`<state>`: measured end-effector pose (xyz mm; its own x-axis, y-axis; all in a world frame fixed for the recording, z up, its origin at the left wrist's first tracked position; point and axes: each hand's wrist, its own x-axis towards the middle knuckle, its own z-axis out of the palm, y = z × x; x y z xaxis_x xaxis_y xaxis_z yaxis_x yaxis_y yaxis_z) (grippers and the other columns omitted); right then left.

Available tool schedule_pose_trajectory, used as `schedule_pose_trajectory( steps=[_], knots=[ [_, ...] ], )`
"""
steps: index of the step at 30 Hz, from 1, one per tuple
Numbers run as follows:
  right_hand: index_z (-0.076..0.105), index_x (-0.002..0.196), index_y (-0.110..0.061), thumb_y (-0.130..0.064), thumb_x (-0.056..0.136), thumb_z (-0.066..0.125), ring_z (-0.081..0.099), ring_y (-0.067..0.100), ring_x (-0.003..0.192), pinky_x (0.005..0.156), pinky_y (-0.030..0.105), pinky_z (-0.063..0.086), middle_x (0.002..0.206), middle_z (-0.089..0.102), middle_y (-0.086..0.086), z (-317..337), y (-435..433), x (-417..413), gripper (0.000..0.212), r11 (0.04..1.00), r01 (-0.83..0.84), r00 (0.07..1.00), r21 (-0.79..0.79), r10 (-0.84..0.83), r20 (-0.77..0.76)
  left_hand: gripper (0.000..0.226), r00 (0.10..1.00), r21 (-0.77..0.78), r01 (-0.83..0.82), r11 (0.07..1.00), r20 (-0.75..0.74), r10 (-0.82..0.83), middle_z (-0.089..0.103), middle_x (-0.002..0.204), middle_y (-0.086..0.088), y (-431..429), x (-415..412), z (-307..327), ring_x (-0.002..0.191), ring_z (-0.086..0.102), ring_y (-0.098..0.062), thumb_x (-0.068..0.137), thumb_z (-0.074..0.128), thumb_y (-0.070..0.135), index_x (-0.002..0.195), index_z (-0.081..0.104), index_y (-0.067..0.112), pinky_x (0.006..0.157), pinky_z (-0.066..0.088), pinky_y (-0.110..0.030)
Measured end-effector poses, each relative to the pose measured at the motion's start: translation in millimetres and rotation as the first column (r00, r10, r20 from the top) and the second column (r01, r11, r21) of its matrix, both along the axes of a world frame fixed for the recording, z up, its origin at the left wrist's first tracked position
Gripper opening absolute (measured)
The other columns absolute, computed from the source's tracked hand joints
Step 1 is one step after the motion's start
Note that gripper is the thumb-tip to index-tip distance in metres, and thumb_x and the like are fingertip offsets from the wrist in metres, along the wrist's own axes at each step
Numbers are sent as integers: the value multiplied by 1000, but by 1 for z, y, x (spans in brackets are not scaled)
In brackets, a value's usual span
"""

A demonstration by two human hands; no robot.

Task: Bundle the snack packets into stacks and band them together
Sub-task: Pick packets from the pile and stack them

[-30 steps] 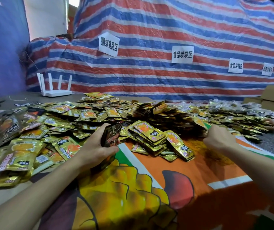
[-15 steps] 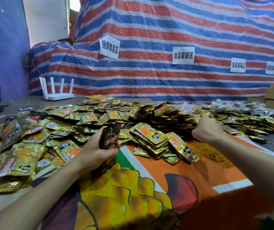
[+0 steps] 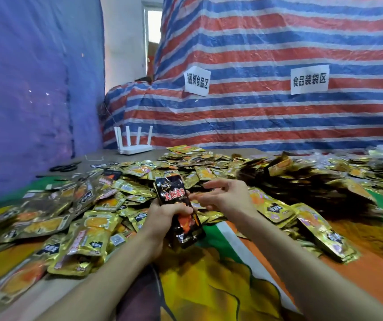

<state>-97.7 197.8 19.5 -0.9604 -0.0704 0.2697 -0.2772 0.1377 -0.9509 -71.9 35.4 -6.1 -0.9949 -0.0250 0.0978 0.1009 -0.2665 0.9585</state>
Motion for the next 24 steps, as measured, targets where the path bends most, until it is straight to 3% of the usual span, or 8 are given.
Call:
schedule_pose_trajectory(
  steps=[3, 6, 9, 13, 17, 19, 21, 24],
  knots=[
    [75, 98, -4, -2, 72, 88, 75, 10, 67, 58, 20, 56, 69, 76, -3, -19, -15, -15, 30, 999, 38, 999, 32, -38, -1, 22, 999, 8, -43, 999, 26, 43, 72, 67, -12, -7, -7, 1, 53, 69, -23, 77, 65, -14, 88, 70, 4, 44, 54, -29],
    [78, 96, -4, -3, 69, 90, 75, 18, 67, 60, 26, 59, 72, 77, 5, -23, -12, -23, 29, 998, 36, 999, 45, -35, -20, 24, 997, -25, -59, 998, 54, 60, 71, 65, -12, -10, -12, 4, 52, 68, -24, 76, 64, -15, 83, 71, 6, 44, 54, -31],
    [77, 100, -3, -1, 72, 88, 74, 13, 63, 57, 18, 54, 71, 77, 3, -23, -6, -20, 31, 996, -75, 997, 54, 75, -6, 22, 994, -71, -57, 996, 92, 64, 70, 63, -12, -10, -12, 5, 50, 68, -23, 74, 67, -13, 89, 70, 3, 43, 52, -29],
    [77, 100, -2, 0, 76, 85, 70, 6, 61, 56, 16, 51, 73, 77, 1, -23, -1, -18, 26, 992, -129, 992, -9, 129, -3, 24, 993, -134, -25, 991, 109, 40, 75, 74, -16, -10, -10, 4, 58, 72, -27, 73, 69, -11, 96, 64, -2, 48, 56, -33],
    [72, 119, -12, 1, 77, 84, 73, 12, 65, 60, 19, 54, 82, 79, 8, -22, 1, -18, 45, 974, -222, 975, -51, 223, 16, 23, 994, -165, -18, 986, 104, 35, 74, 71, -14, -11, -9, 4, 57, 71, -25, 73, 69, -10, 94, 65, 0, 46, 55, -30],
    [68, 124, -15, 1, 77, 84, 73, 15, 67, 60, 21, 55, 85, 79, 12, -22, 2, -19, 53, 960, -274, 961, -59, 276, 34, 28, 994, -163, 1, 987, 112, 18, 75, 82, -19, -13, -9, 3, 64, 72, -29, 73, 69, -9, 100, 69, -1, 51, 58, -33],
    [64, 124, -10, 4, 76, 83, 70, 14, 60, 55, 20, 53, 82, 78, 13, -22, 4, -20, 53, 955, -281, 955, -92, 288, 67, 33, 993, -140, 22, 990, 118, -5, 75, 93, -24, -13, -9, 2, 72, 72, -33, 73, 68, -10, 104, 71, -2, 60, 61, -38],
    [63, 123, -1, 6, 78, 82, 69, 15, 58, 54, 20, 53, 82, 76, 18, -23, 6, -22, 49, 953, -283, 951, -104, 293, 100, 34, 992, -121, 33, 992, 121, -18, 73, 94, -27, -13, -10, 0, 73, 71, -36, 68, 68, -10, 102, 71, -5, 64, 62, -42]
  ],
)
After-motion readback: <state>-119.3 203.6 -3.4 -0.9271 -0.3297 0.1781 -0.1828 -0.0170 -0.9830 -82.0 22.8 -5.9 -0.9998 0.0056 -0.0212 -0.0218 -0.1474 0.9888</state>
